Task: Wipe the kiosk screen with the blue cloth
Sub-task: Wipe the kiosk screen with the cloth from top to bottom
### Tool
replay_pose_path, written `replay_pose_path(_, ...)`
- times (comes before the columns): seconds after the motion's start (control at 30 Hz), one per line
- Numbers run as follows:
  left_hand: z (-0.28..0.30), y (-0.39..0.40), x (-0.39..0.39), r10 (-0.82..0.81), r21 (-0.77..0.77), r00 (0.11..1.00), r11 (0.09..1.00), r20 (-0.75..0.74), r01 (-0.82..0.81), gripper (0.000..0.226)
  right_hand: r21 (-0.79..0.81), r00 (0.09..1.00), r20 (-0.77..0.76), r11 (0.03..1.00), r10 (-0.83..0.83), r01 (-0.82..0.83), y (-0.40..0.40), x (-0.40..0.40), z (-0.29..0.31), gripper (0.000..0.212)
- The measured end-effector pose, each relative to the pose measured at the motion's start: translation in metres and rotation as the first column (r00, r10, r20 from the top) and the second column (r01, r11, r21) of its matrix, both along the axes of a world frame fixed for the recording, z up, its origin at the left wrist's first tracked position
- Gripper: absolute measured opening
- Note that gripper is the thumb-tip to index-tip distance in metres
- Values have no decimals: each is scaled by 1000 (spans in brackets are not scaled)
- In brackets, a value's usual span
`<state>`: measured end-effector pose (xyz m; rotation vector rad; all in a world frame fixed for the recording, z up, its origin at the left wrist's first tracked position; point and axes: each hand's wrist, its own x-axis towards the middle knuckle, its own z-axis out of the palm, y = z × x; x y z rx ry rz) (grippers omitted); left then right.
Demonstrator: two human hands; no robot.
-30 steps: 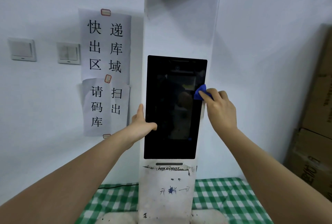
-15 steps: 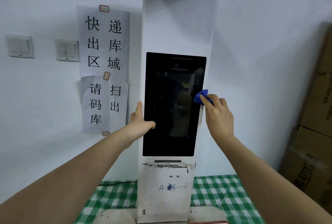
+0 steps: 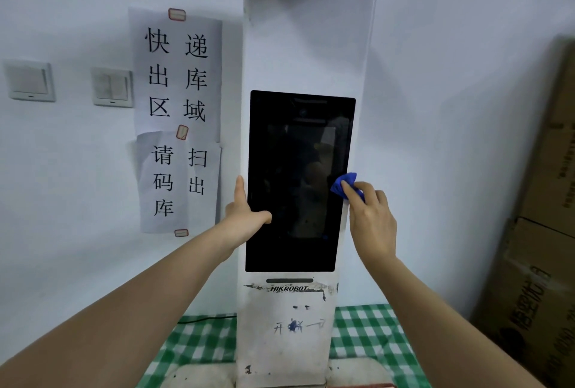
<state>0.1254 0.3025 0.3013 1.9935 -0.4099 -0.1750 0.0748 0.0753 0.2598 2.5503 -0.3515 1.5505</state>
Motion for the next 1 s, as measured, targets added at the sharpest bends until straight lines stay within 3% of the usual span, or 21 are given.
replay_pose_path(0.17,1,1,1,-5,7,1000,1000,5,5,91,-42,998,-67,999,23,-26,-1,-5,-21,68)
replay_pose_path(0.43,1,2,-1,-8,17,1000,1000,1,8,93,44,1000,16,999,18,-19,6,3,-5,66)
replay_pose_path(0.67,0,5,1,-21,10,1000,1000,-5,21,93,-48,996,-80,998,31,-35,6,-5,-15,67)
replay_pose_path(0.83,0,3,-1,-21,7,1000,1000,3,21,93,47,1000,0,999,11,-11,16,4,3,65)
replay_pose_path(1.0,0,3,1,-12,14,1000,1000,5,12,94,-80,991,-120,994,60,-70,22,0,-21,73)
